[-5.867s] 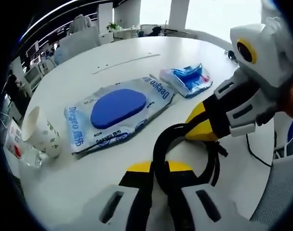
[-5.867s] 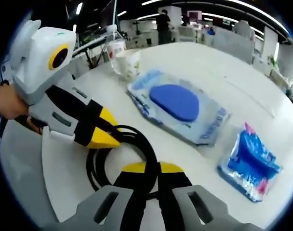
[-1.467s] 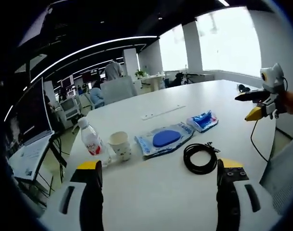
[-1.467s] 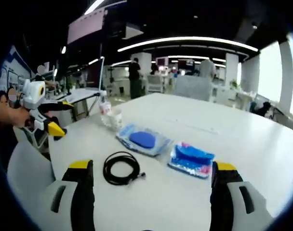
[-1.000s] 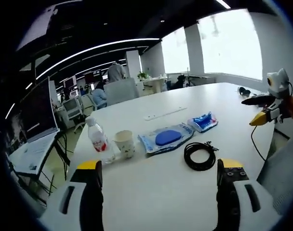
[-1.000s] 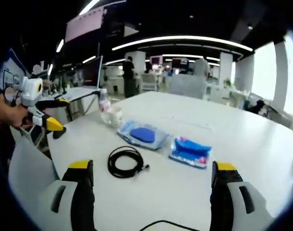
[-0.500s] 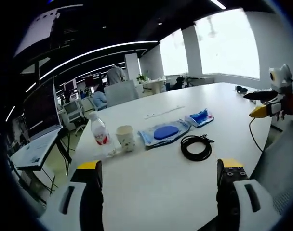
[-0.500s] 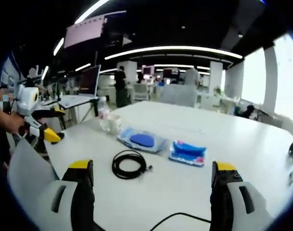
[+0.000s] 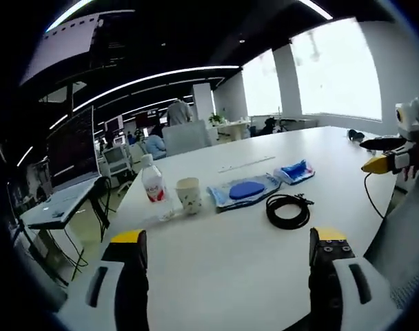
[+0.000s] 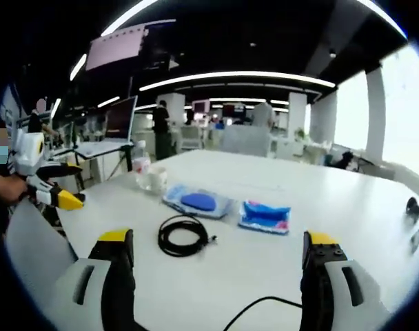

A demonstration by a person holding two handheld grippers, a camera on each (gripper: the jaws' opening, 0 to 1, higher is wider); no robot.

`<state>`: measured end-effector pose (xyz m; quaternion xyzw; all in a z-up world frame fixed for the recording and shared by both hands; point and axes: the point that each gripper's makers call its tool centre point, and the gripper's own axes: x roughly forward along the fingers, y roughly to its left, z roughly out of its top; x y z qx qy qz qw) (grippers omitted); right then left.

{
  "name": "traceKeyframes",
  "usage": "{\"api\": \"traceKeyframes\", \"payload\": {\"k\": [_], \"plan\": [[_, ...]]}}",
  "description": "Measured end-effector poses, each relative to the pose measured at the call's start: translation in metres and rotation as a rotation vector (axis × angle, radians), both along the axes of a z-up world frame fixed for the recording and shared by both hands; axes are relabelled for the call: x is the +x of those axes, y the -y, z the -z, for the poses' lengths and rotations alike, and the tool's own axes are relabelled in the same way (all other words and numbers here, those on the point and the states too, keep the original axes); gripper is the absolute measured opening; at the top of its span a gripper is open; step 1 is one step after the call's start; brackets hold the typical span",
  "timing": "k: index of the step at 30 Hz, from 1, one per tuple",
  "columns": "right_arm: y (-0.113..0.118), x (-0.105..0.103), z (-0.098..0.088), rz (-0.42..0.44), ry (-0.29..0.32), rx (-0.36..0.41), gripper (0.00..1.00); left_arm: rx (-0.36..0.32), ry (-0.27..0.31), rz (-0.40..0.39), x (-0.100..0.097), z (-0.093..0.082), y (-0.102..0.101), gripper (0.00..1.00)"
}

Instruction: Arrange the tabletop items into an orderly group along one side of the table until the central work area is clear of visible clutter.

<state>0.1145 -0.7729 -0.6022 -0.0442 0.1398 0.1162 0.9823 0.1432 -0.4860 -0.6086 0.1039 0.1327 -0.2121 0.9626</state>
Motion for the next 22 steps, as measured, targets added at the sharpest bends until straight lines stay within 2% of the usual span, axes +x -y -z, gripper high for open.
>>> {"api": "traceKeyframes", "payload": {"k": [2,5,7,9,12,14,15,18,22], "plan": [[0.001,0.0,0.004,0.003,-0.017,-0.015,1.0,-0.002,-0.002,-0.01,0.001,0.002,-0.003,0.96],[0.001,-0.002,0.003,0.001,-0.011,-0.028,1.0,0.024,0.002,-0.016,0.0,0.006,-0.006,0.93],[0.001,-0.002,0.006,-0.003,-0.017,-0.044,1.0,0.038,0.026,-0.018,-0.001,0.005,-0.007,0.91],[0.002,-0.004,0.006,-0.002,-0.006,-0.042,1.0,0.038,0.028,-0.017,0.0,0.007,-0.007,0.92],[0.002,-0.007,0.012,-0.019,-0.005,-0.029,1.0,-0.01,0.028,-0.03,0.003,0.006,-0.008,0.96],[0.002,-0.009,0.018,-0.015,-0.028,-0.008,1.0,-0.025,-0.025,-0.027,0.001,0.015,-0.008,0.98],[0.001,-0.008,0.018,-0.018,-0.026,-0.008,1.0,-0.032,-0.03,-0.028,0.002,0.016,-0.008,0.99],[0.0,-0.006,0.014,-0.018,-0.006,-0.003,1.0,-0.079,-0.019,-0.049,0.004,0.012,-0.011,0.99],[0.006,-0.005,0.011,0.009,0.009,0.041,1.0,-0.076,-0.01,-0.054,0.003,0.01,-0.011,0.97]]}}
